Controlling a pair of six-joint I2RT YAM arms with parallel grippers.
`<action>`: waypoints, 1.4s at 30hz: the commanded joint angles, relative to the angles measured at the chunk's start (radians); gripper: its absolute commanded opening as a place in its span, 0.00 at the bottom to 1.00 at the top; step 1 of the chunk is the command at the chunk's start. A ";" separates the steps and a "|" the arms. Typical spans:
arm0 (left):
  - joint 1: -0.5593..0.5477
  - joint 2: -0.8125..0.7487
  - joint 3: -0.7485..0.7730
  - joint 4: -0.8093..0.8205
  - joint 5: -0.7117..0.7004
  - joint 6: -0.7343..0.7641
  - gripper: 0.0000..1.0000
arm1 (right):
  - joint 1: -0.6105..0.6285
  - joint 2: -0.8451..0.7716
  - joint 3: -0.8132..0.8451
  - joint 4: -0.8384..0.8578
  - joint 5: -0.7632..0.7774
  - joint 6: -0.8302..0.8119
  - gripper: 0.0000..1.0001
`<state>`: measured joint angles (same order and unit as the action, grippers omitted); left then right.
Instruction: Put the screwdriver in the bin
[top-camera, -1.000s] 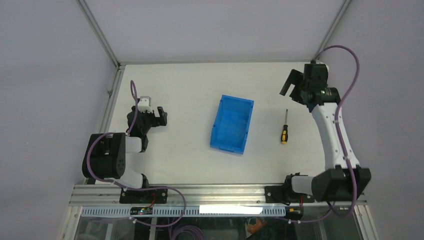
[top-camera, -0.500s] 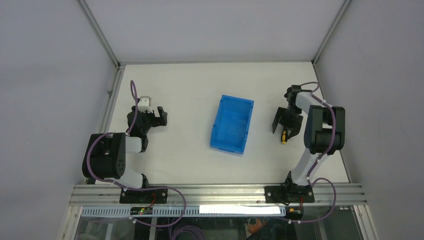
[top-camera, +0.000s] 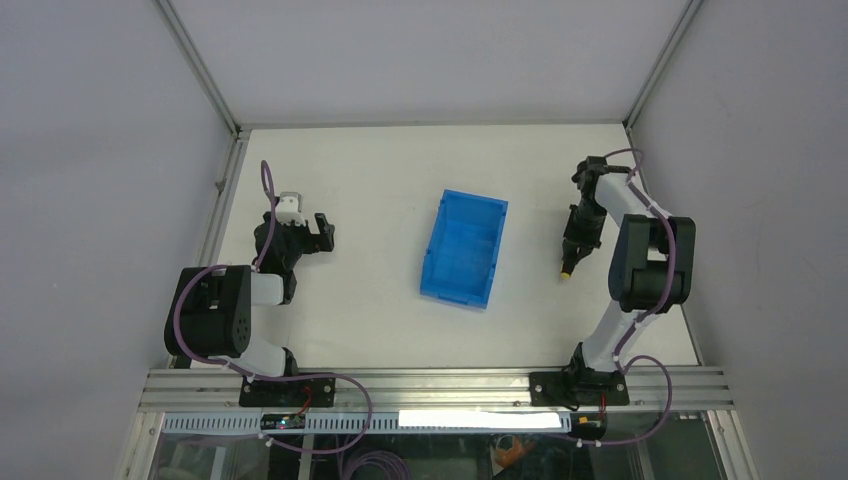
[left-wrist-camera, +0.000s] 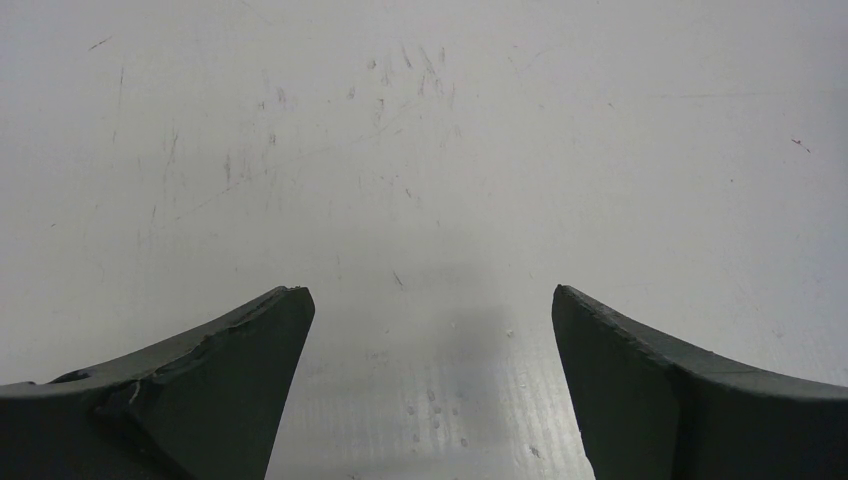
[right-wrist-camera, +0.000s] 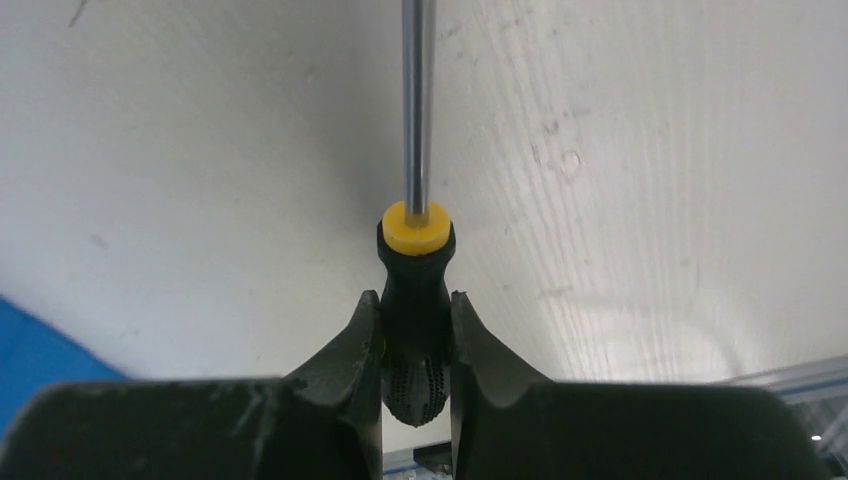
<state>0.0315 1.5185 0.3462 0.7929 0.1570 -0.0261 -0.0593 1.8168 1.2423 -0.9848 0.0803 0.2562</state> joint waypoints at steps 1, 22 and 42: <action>-0.011 -0.012 0.016 0.054 0.003 0.000 0.99 | 0.012 -0.160 0.131 -0.203 0.002 -0.002 0.00; -0.011 -0.012 0.016 0.054 0.004 0.000 0.99 | 0.608 -0.274 0.419 -0.188 -0.112 0.306 0.00; -0.011 -0.012 0.017 0.054 0.003 0.000 0.99 | 0.789 0.066 0.222 0.100 0.104 0.429 0.05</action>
<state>0.0315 1.5185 0.3462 0.7933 0.1574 -0.0261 0.7158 1.8580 1.4593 -0.9520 0.0944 0.6399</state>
